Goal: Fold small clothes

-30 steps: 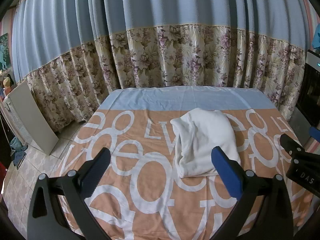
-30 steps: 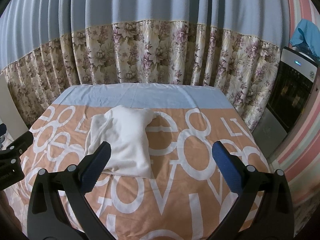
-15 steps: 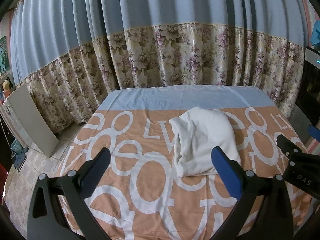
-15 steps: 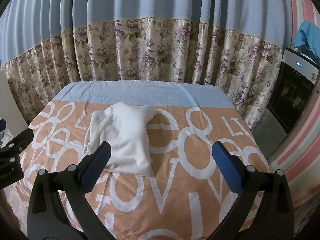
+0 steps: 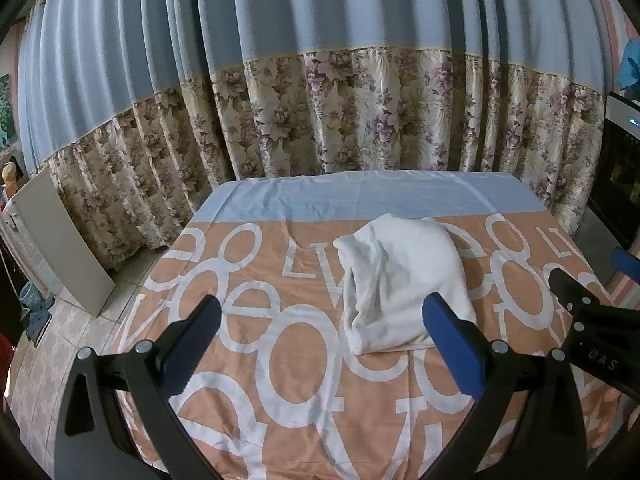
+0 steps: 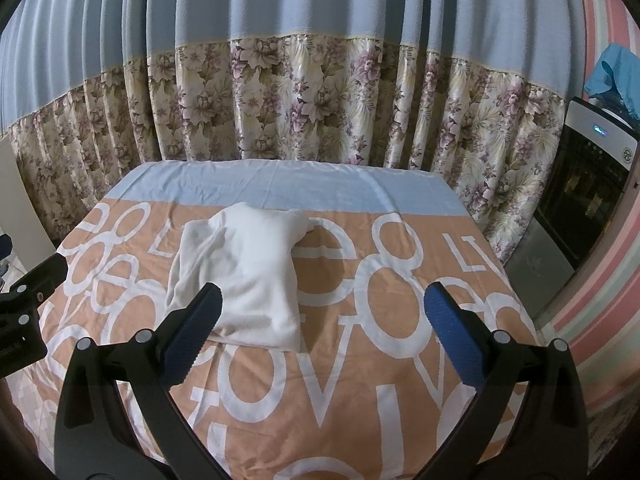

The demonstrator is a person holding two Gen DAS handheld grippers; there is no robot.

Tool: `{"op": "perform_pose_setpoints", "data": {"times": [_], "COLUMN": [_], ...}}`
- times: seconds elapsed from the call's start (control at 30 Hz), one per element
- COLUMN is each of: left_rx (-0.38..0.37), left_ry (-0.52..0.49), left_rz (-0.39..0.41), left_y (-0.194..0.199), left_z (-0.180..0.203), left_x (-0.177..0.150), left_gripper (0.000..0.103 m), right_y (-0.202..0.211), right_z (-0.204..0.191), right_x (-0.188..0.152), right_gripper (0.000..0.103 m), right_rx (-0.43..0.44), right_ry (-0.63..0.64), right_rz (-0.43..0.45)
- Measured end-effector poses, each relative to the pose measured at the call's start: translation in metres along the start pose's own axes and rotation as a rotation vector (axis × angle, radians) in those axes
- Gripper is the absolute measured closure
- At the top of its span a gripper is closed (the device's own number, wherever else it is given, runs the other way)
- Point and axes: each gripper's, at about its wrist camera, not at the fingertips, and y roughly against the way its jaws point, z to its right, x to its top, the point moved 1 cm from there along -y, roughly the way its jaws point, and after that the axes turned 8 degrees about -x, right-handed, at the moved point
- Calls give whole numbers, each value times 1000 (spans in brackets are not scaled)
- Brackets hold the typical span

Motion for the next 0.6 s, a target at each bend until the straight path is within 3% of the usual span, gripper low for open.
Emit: {"op": "perform_pose_setpoints", "data": {"times": [0.6], "left_rx": [1], "left_ry": [-14], "left_rz": [-5], "left_y": [1], "left_z": [-11], "left_x": [-4], "left_gripper": [2], "right_y": [-7], "right_z": [10], "right_x": [-3], "right_gripper": [3], "right_rx": [-2], "right_ry": [17], "right_rz": [-5]}}
